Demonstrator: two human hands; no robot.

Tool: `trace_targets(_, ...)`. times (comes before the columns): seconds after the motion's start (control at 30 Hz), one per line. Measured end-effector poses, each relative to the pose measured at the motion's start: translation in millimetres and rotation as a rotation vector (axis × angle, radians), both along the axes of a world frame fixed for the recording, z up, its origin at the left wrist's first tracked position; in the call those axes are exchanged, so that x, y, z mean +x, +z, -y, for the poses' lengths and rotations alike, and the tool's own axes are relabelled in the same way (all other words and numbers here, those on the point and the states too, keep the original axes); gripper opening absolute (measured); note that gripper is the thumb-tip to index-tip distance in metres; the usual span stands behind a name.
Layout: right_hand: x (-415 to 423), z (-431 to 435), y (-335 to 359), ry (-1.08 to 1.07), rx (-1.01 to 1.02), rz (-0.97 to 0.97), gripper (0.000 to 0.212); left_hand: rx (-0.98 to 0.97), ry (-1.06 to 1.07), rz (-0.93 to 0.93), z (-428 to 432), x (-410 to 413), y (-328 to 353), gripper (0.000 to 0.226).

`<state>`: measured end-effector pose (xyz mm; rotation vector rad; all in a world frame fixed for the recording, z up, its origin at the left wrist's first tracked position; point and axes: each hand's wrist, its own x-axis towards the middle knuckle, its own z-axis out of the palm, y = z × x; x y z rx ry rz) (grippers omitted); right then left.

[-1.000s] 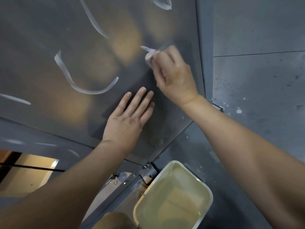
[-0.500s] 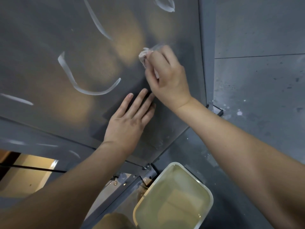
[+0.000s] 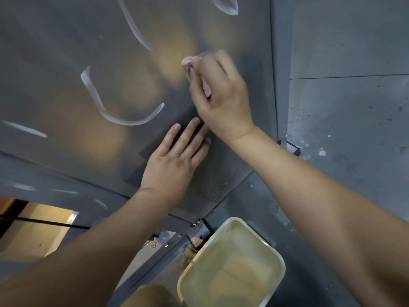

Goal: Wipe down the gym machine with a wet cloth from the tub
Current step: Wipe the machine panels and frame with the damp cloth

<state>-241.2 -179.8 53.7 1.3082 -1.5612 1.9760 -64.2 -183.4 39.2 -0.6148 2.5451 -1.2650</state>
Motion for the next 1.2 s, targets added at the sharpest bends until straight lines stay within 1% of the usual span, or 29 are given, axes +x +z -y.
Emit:
trace_targets(0.03,-2.0,0.0,0.2,-0.001,-0.005,-0.003,0.011,-0.005,0.002,-0.005,0.1,-0.2,0.2,0.074)
trace_targets(0.13,-6.4,2.7,2.7,-0.118,-0.026,0.209,0.012,0.007,0.008,0.002,-1.7,-1.1,-0.1,0.074)
trace_targets(0.17,-4.1,2.2,2.2,-0.112,-0.010,0.204,0.012,0.013,0.004,0.007,-2.3,-0.9,-0.4,0.073)
trace_targets(0.27,-4.1,-5.1,-9.6,-0.075,0.071,0.042,0.016,0.044,-0.018,-0.021,-7.7,-2.4,4.3,0.064)
trace_targets(0.3,-10.2,-6.8,-16.1,-0.093,0.095,0.060,0.019,0.064,-0.019,-0.020,-10.1,-3.0,7.2,0.061)
trace_targets(0.33,-17.3,-7.5,-24.4,-0.119,0.128,0.140,0.020,0.080,-0.022,0.002,-12.4,-3.3,10.6,0.060)
trace_targets(0.4,-27.5,-9.7,-42.2,-0.140,0.216,0.379,0.022,0.101,-0.042,0.030,-16.1,-2.5,19.3,0.059)
trace_targets(0.47,-31.4,-12.6,-60.1,-0.127,0.317,0.578,0.021,0.132,-0.094,-0.037,-18.4,-3.3,28.5,0.056)
trace_targets(0.53,-33.7,-15.7,-70.3,-0.084,0.379,0.743,0.019,0.171,-0.133,-0.090,-18.0,-4.8,34.2,0.054)
trace_targets(0.6,-37.8,-18.6,-70.7,-0.060,0.401,0.886,0.021,0.202,-0.143,-0.103,-16.7,-5.6,38.3,0.055)
trace_targets(0.67,-43.8,-22.1,-67.5,-0.091,0.369,0.966,0.019,0.197,-0.143,-0.079,-15.4,-4.6,39.0,0.057)
trace_targets(0.77,-44.8,-30.3,-63.4,-0.208,0.317,0.924,0.009,0.179,-0.133,-0.070,-15.0,-2.2,35.7,0.056)
trace_targets(0.83,-36.9,-32.3,-64.9,-0.149,0.340,0.852,0.011,0.169,-0.141,-0.085,-14.7,-2.6,32.9,0.055)
trace_targets(0.9,-24.0,-35.6,-66.7,-0.010,0.370,0.798,0.014,0.158,-0.147,-0.098,-14.5,-2.7,30.9,0.053)
trace_targets(0.97,-17.0,-41.2,-72.4,0.066,0.346,0.738,0.017,0.158,-0.155,-0.108,-13.9,-1.8,29.4,0.052)
trace_targets(1.13,-22.6,-51.0,-94.8,0.068,0.321,0.525,0.013,0.164,-0.158,-0.111,-12.8,-0.7,27.2,0.052)
trace_targets(1.2,-26.2,-48.4,-95.4,0.031,0.324,0.508,0.015,0.162,-0.156,-0.106,-12.3,-0.6,26.8,0.052)
